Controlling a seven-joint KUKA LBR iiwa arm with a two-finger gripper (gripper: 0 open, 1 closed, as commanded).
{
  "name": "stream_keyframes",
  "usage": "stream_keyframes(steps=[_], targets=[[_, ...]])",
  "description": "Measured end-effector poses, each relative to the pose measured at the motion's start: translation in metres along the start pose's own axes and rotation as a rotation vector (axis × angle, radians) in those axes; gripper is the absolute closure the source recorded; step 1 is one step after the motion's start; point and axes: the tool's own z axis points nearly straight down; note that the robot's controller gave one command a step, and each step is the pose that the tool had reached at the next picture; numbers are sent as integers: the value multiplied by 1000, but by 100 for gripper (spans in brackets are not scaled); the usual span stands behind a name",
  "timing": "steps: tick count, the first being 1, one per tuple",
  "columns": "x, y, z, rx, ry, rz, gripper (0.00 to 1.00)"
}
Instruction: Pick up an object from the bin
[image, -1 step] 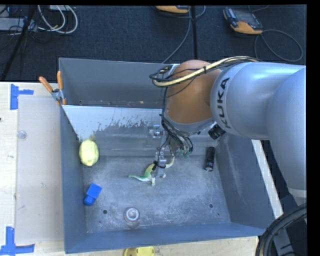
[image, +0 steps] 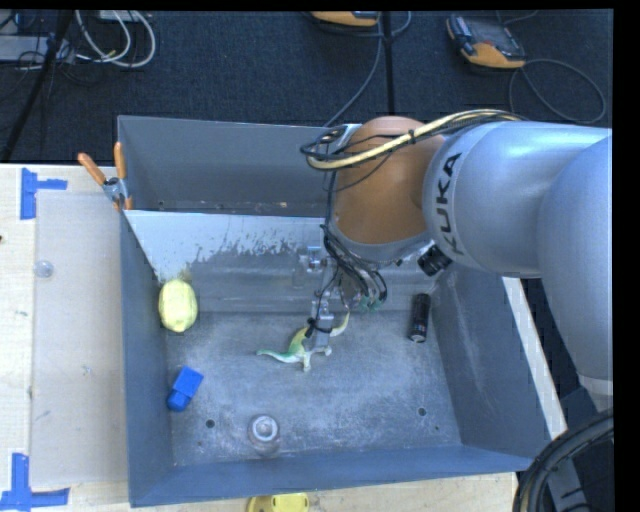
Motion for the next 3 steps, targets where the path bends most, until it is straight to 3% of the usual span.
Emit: stream_keyframes(steps=[1, 2, 3], targets=[[15, -14, 29, -1, -3, -67, 0], [27, -33, 74, 0, 3, 130, 100], [27, -33, 74, 0, 3, 130, 100]])
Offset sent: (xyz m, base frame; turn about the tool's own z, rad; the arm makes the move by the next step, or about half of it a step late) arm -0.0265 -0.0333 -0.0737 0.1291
